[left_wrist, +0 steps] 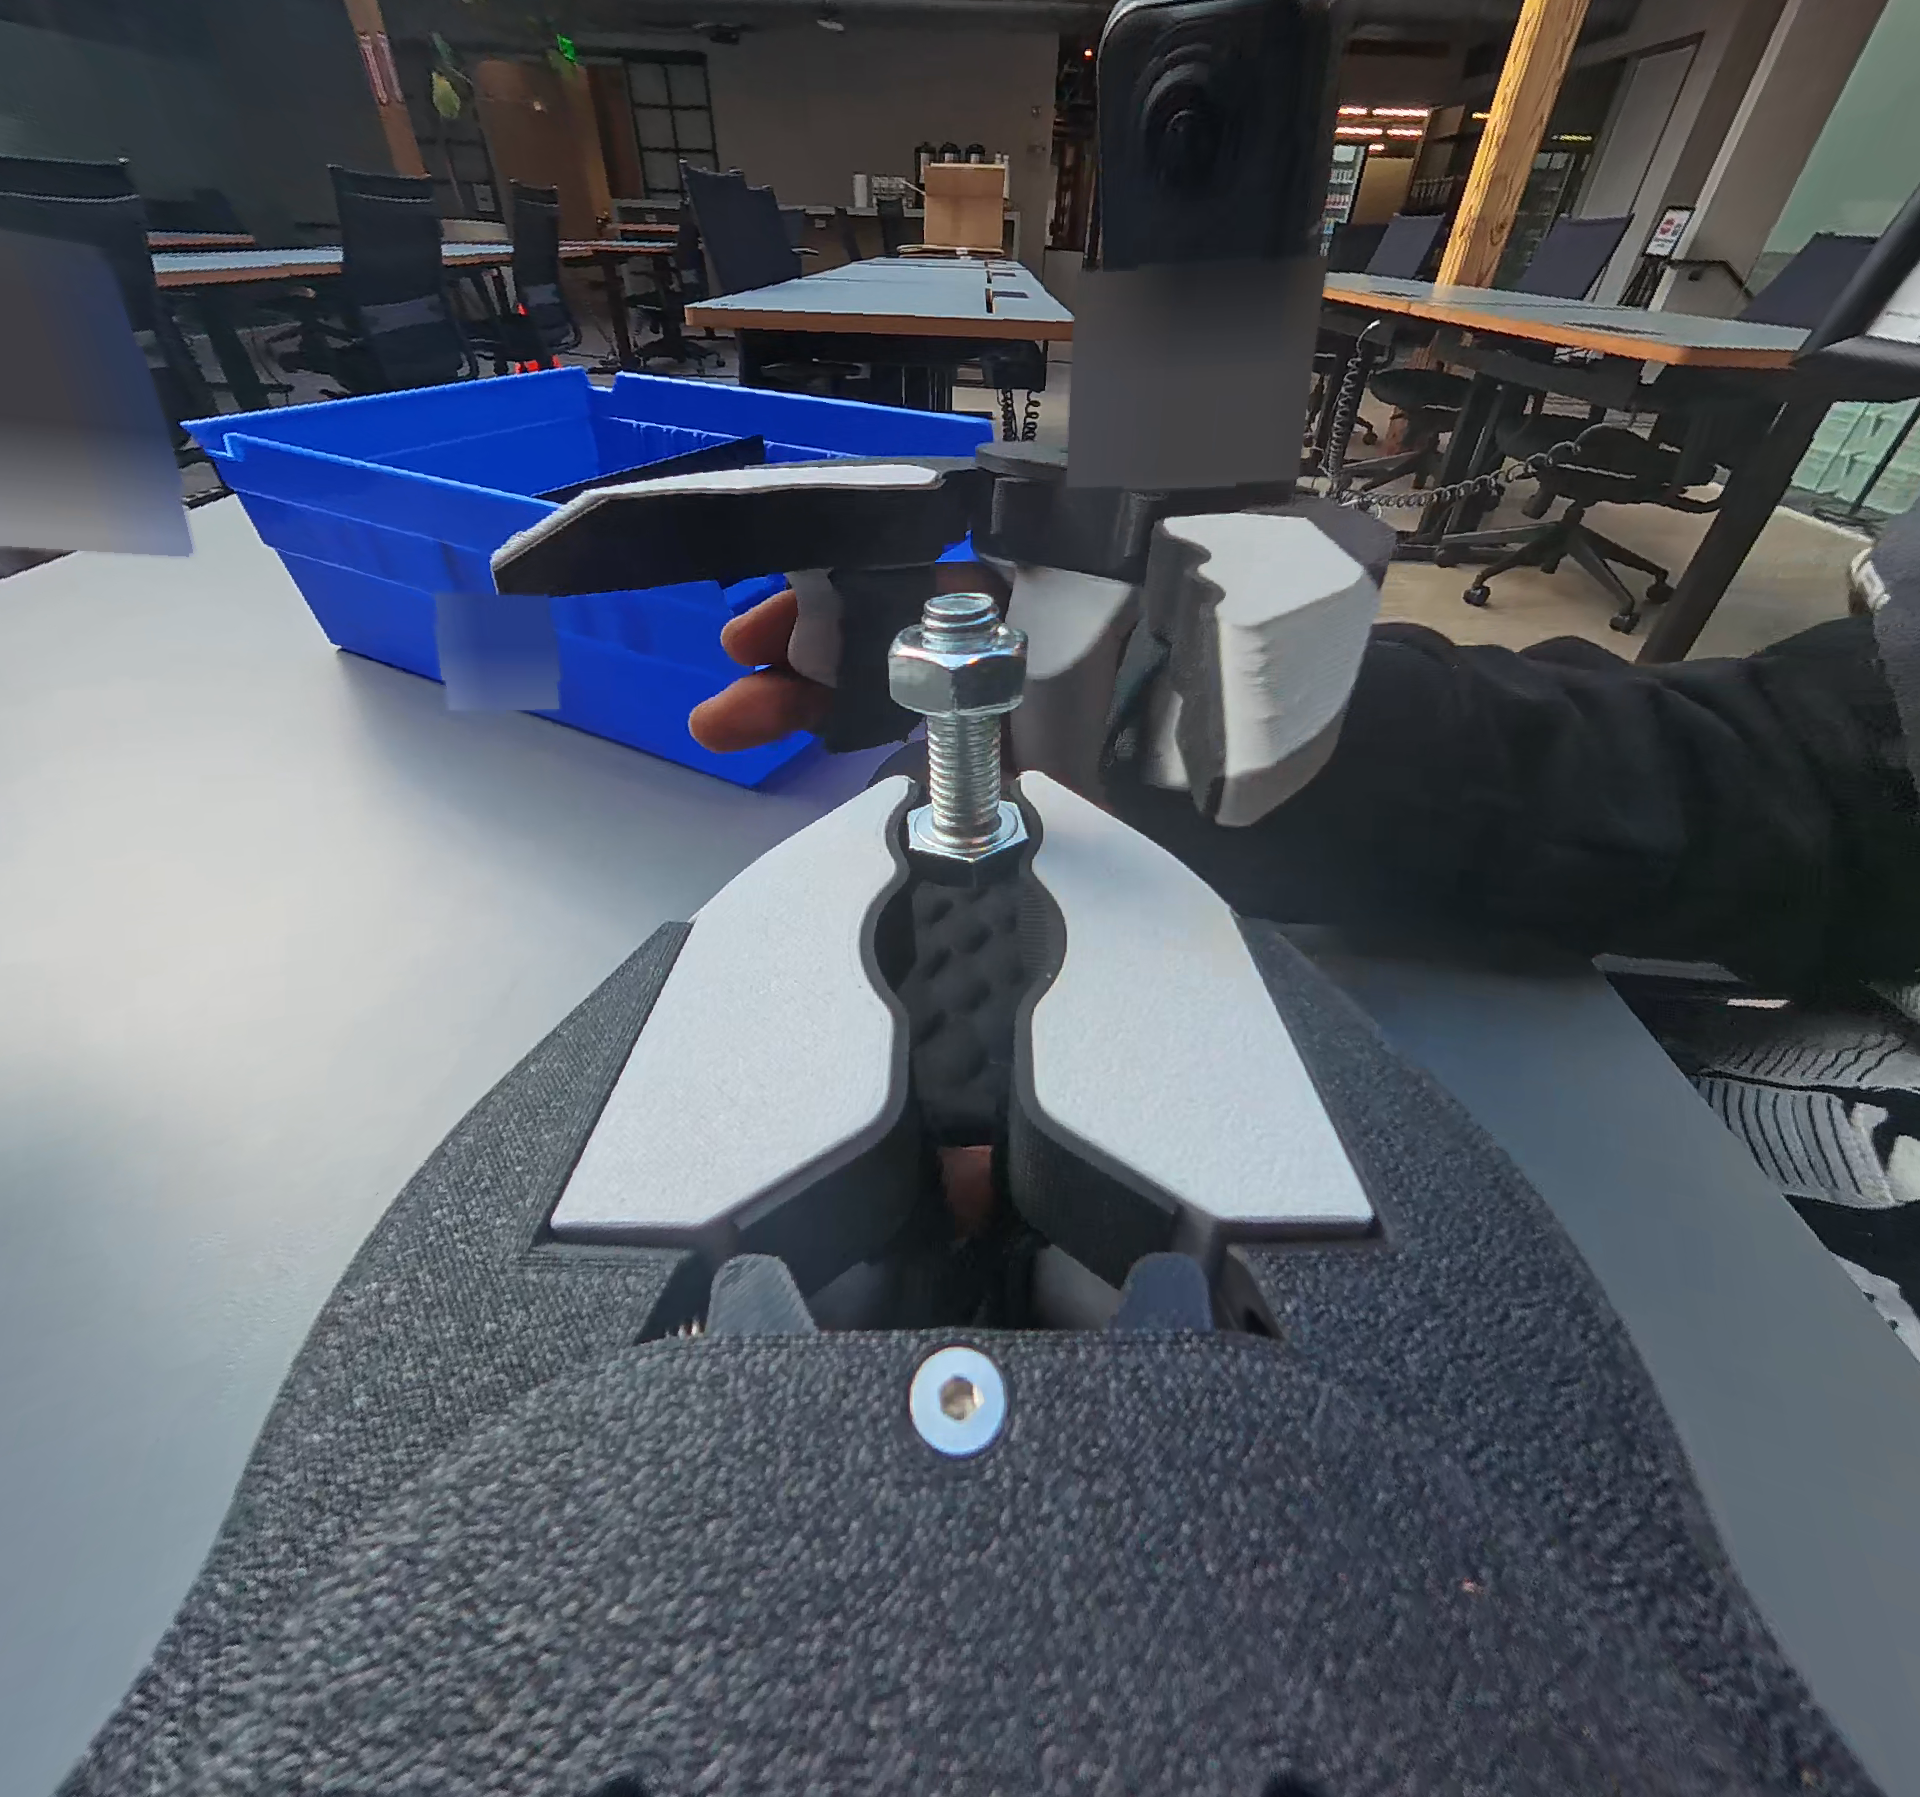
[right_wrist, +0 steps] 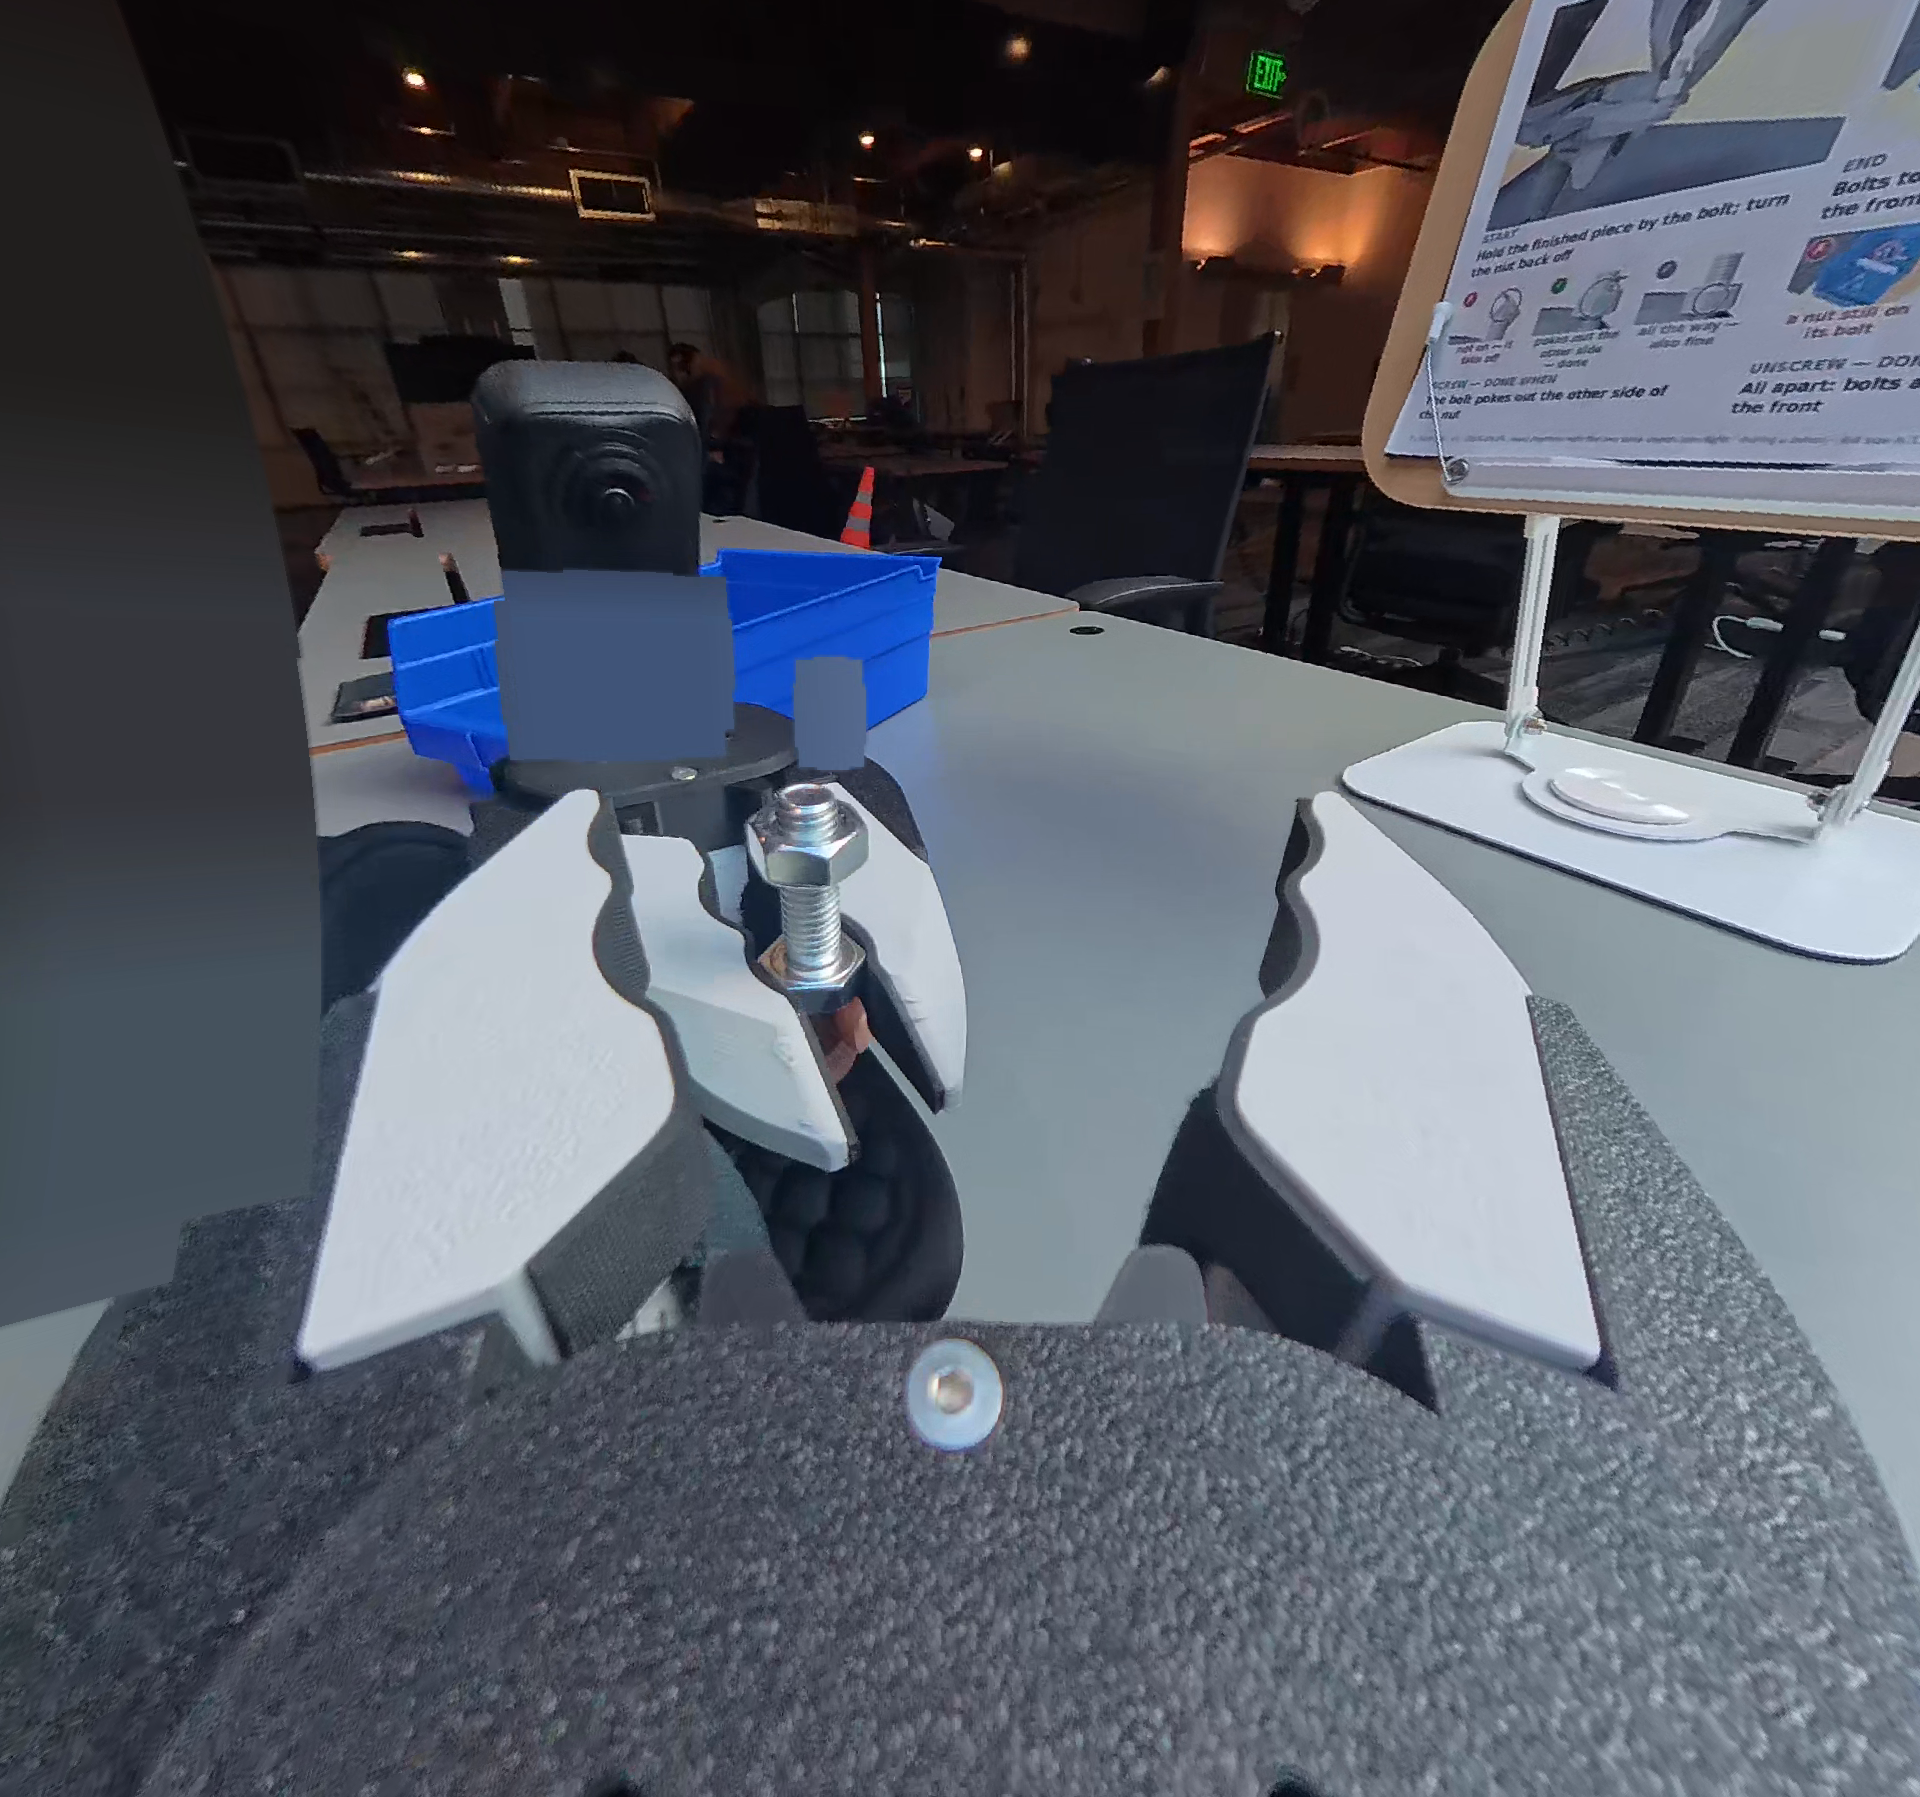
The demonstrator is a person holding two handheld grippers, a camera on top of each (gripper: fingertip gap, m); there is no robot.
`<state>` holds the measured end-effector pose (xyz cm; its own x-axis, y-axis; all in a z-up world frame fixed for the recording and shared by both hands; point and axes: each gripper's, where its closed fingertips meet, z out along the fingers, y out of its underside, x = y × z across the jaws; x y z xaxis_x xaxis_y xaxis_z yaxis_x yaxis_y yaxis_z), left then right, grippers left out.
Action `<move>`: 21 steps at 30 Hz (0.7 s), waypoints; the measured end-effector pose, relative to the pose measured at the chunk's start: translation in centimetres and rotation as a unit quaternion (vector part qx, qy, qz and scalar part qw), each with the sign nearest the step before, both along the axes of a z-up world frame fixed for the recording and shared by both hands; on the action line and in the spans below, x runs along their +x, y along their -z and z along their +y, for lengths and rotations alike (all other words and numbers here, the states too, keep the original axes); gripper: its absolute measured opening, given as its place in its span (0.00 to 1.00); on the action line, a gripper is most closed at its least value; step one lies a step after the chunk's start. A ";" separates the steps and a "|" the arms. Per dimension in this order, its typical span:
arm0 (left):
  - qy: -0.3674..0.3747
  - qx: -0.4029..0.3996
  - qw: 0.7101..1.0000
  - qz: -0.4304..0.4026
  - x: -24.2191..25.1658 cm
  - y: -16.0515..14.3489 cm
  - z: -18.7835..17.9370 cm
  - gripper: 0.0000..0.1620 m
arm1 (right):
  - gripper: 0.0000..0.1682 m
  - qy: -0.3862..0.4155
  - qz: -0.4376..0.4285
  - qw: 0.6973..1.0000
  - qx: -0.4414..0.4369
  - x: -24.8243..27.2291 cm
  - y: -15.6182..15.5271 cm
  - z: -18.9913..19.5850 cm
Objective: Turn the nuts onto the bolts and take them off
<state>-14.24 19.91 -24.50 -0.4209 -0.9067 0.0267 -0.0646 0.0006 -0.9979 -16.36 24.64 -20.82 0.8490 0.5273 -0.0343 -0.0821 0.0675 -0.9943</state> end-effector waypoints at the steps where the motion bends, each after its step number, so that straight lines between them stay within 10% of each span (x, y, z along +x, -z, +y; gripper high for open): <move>1: 0.002 0.000 1.000 0.000 0.0 0.0 0.0 0.09 | 0.69 0.002 0.011 1.000 0.003 0.1 -0.2 0.0; 15: 0.006 -0.008 1.000 -0.013 -0.3 -0.4 0.0 0.09 | 0.56 0.070 0.007 0.997 0.023 4.8 -0.5 -2.2; 21: 0.003 -0.011 1.000 -0.013 -0.3 -0.4 0.1 0.09 | 0.66 0.019 0.001 1.000 0.009 1.8 0.0 -1.4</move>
<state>-14.50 20.02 -24.08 -0.4279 -0.9031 0.0358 -0.0395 -0.0209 -0.9990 -14.59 23.23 -20.83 0.8682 0.4956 -0.0270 -0.0819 0.0894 -0.9926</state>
